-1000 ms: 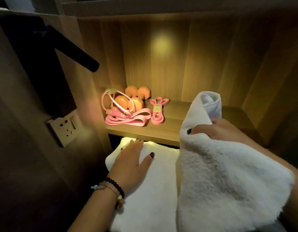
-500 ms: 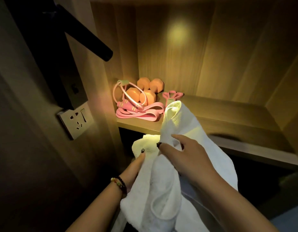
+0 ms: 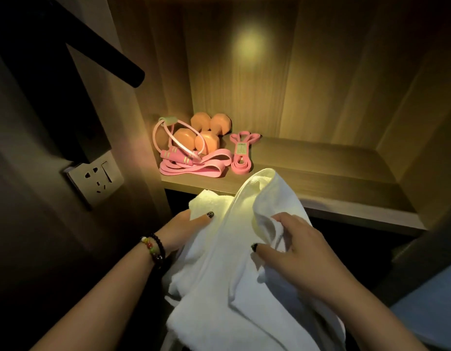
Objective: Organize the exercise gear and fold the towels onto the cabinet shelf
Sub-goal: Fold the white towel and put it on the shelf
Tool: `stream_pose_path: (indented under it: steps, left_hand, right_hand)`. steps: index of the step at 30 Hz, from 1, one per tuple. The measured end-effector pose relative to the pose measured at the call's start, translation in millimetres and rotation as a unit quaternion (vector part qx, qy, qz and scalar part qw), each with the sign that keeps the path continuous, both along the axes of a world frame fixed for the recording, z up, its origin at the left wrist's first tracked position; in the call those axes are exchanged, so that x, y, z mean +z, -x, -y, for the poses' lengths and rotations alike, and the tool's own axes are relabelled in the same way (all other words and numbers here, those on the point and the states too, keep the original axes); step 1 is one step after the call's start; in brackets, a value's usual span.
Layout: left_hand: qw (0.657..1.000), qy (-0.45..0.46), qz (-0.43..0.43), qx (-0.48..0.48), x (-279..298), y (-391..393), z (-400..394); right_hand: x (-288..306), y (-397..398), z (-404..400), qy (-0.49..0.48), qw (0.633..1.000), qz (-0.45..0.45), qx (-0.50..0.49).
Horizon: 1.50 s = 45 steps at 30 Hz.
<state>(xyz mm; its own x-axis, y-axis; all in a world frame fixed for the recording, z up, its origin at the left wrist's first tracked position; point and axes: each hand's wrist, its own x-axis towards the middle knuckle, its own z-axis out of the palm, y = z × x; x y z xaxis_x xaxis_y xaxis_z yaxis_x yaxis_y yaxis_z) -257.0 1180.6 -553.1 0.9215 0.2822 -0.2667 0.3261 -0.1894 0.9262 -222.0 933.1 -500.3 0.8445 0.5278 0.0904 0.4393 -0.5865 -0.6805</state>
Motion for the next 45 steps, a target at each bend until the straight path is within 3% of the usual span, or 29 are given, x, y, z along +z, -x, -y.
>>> stream_pose_path:
  steps: [9, 14, 17, 19, 22, 25, 27, 30, 32, 37, 45]
  left_hand:
    - [0.999, -0.026, -0.019, 0.004, 27, 19, 1]
    - [0.997, 0.003, 0.01, -0.074, 27, 24, 12]
    - [0.995, -0.021, 0.004, -0.097, 22, 28, 17]
    - [0.994, -0.056, 0.008, -0.097, 18, 30, 17]
    - [0.994, -0.078, 0.0, -0.078, 15, 33, 16]
    - [0.988, -0.137, -0.013, -0.075, 18, 34, 18]
    - [0.991, -0.122, -0.02, -0.044, 22, 34, 20]
    - [1.0, 0.012, -0.022, 0.008, 30, 35, 24]
    - [0.998, 0.049, -0.02, 0.031, 32, 32, 28]
    - [0.994, 0.072, 0.003, 0.087, 36, 18, 44]
    - [0.996, 0.047, 0.006, 0.071, 32, 10, 57]
  right_hand:
    - [-2, 13, 8, -0.055, 0.996, -0.064, -0.004]
    - [-15, 36, 9, -0.139, 0.964, -0.188, 0.125]
    - [-40, 49, 12, -0.089, 0.985, -0.071, 0.128]
    - [-55, 55, 19, -0.121, 0.989, 0.041, 0.073]
    - [-70, 59, 26, -0.159, 0.98, 0.12, 0.004]
    - [-68, 54, 26, -0.162, 0.962, 0.218, 0.011]
    - [-60, 52, 23, -0.179, 0.95, 0.256, 0.022]
    - [-53, 54, 14, -0.178, 0.944, 0.277, 0.017]
    - [-52, 55, 8, -0.181, 0.944, 0.276, 0.009]
    - [-38, 49, 11, -0.257, 0.93, 0.26, -0.03]
    - [-67, 48, 16, -0.145, 0.97, 0.185, -0.056]
